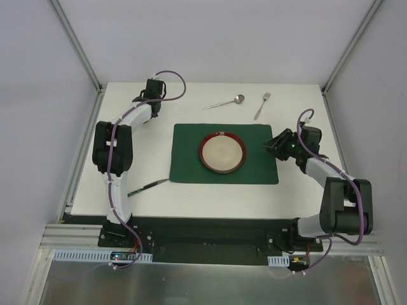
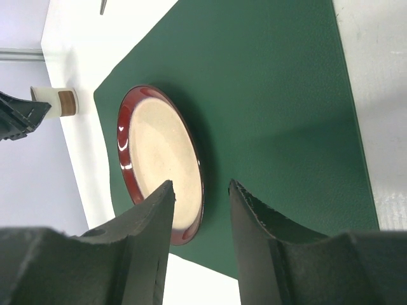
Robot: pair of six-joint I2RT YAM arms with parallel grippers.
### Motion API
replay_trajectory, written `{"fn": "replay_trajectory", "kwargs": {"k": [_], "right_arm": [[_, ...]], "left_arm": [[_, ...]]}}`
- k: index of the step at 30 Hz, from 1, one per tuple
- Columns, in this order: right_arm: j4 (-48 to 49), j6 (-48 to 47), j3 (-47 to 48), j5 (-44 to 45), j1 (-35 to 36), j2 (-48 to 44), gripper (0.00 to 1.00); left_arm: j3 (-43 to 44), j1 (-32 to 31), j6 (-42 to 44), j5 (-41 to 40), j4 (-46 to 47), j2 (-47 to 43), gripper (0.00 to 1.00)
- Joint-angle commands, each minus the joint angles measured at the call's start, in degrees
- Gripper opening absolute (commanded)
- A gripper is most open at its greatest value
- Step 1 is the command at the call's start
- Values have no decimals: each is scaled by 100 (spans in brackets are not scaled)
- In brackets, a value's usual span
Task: Set the dinner table for one person
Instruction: Pick up the cup at the center of the board.
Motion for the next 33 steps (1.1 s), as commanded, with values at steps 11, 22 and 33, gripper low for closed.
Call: {"fn": "replay_trajectory", "kwargs": {"k": [11,22,33], "right_arm": [[194,-94,142,-23,-147,97,42],[229,-76,89,-31,-147,88,42],[264,-85,89,-23,-147,132,41]], "left_arm": [[347,-68,-213,-101,28,117,27],[365,-191,-134,-418,-16,126,0],[549,-411,-73,-497,-165,12,0]]}}
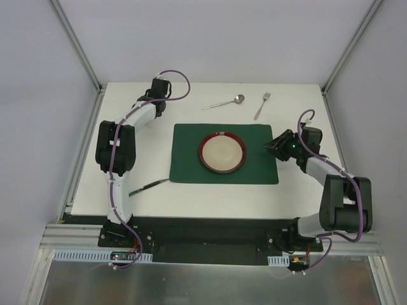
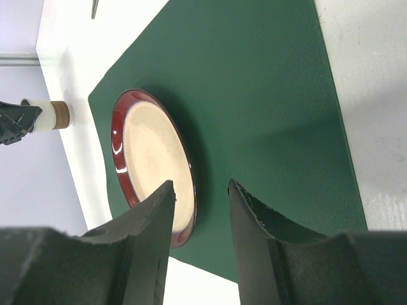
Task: Set the dinner table for one person
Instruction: Pick up the cup at the center of the board, then place the cup on the napkin.
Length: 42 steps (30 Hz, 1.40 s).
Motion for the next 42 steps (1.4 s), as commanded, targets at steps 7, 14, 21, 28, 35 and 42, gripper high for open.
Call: {"fn": "replay_trajectory", "kwargs": {"k": [7,14,21,28,35,42], "right_arm": [[244,-59,124,21,-47,-43,41],[201,3,212,48,-152,-96,41],[34,-50,318,48,-398,-219,42],[-177,-112,414,65,-741,-333,42],[-213,-76,353,-66,-1110,-491,42],[-239,2,177,-225,-1268,-878,42]], "left_arm": [[957,-947,-16,56,-481,-442,0],[1416,-2116,-253,793,-991,-539,0],[1845,-2881,-771,1919,-1255,-601,0],[2232,-3400,-869,2684,-1273,-461,0],[2698,-3533,-597,3651,-1256,-39,0],[3068,-3524,316,4363,-1220,647,0]]}}
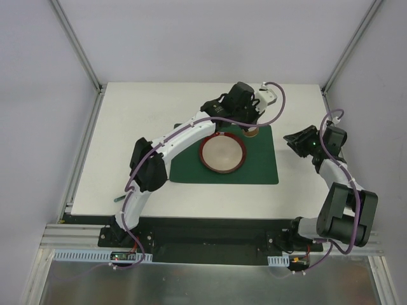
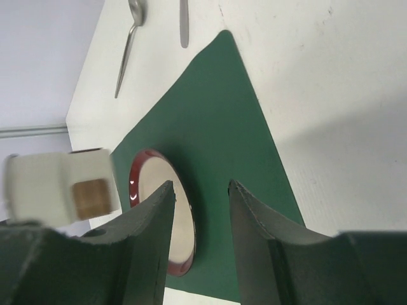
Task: Set the dinner table for one person
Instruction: Place the cup on the napkin.
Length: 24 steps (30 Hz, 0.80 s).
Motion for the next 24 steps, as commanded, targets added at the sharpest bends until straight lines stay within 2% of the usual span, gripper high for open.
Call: {"fn": "replay_trajectory", "kwargs": {"k": [1,5,11,24], "right_arm": [[-14,-8,-52,-209,-99,-467,42],[-110,-26,-96,-253,-134,-696,42],[-198,-61,-61,-315,-152,-758,43],[-58,-35,-140,-341,-161,-538,43]], "left_arm": [[218,8,761,691,28,461,0],[113,26,1121,1139,19,655,0],[437,26,1017,1597,19,1094,0],[1079,8,1078,1764,19,1464,0]]}}
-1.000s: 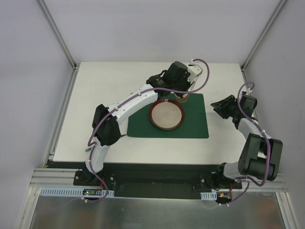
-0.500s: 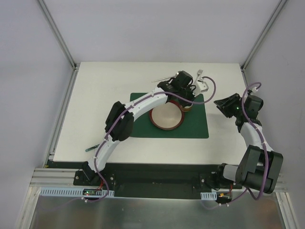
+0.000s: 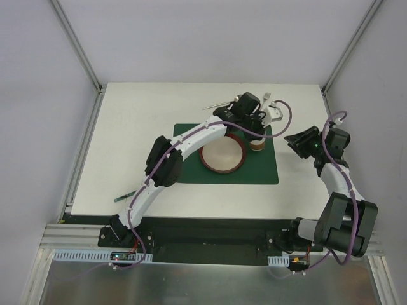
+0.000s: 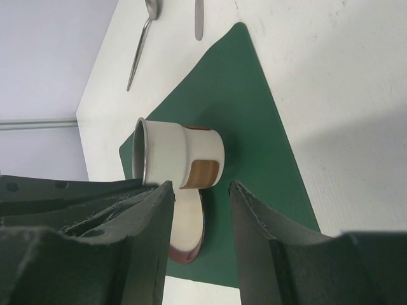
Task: Set the dinner table for one person
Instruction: Place the cup on the napkin.
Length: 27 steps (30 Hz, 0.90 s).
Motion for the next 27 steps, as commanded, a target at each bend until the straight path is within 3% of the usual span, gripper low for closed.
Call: {"fn": "replay_trajectory", "kwargs": {"k": [1,27], "right_arm": [[178,-48,-22,-121,-62,46,43],[170,-83,-137,-270,-54,-16,42]], "left_arm": [[428,15,180,282,85,159,0],[762,76,1234,177,155,555,0]]}}
